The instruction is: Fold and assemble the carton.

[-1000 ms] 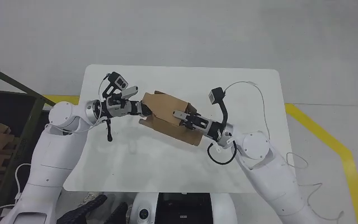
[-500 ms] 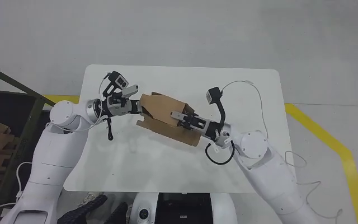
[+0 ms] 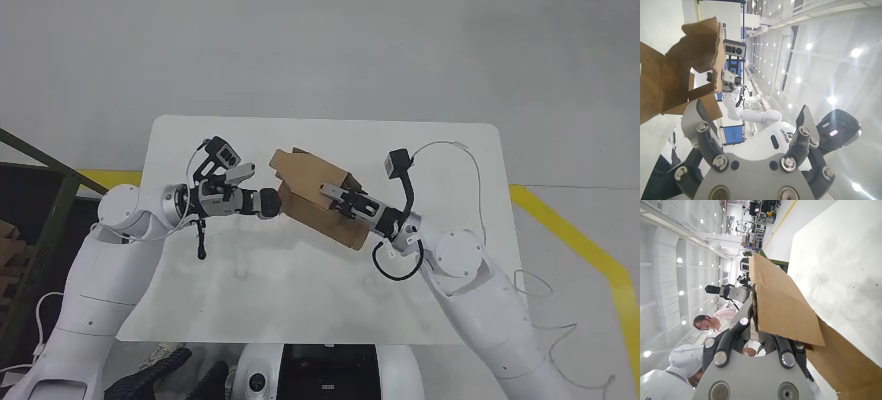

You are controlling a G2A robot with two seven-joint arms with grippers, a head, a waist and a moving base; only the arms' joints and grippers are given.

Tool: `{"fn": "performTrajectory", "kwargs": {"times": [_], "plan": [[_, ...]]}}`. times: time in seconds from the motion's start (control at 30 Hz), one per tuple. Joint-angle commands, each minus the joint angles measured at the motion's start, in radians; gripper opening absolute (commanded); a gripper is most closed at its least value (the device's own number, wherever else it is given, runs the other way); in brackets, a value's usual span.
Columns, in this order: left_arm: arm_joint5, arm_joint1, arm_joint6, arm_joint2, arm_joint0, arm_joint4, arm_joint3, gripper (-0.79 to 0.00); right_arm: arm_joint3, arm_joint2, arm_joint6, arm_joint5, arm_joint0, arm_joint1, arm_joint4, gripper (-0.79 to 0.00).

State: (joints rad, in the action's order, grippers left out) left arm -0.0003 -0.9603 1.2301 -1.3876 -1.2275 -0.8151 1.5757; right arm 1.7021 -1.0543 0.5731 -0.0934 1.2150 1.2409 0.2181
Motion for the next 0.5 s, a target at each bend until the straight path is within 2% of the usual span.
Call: {"fn": "performTrajectory", "kwargs": {"times": [0.0, 0.47], "plan": [[-0.001, -0.002, -0.006, 0.007, -0.002, -0.008, -0.001, 0.0, 0.002, -0.002, -0.001, -0.001, 0.002, 0.0, -0.001, -0.785], [-0.002, -0.012, -0.031, 0.044, 0.009, 0.0, -0.001, 0.0, 0.033, 0.01, -0.028, -0.001, 0.024, 0.005, 0.001, -0.785]]}}
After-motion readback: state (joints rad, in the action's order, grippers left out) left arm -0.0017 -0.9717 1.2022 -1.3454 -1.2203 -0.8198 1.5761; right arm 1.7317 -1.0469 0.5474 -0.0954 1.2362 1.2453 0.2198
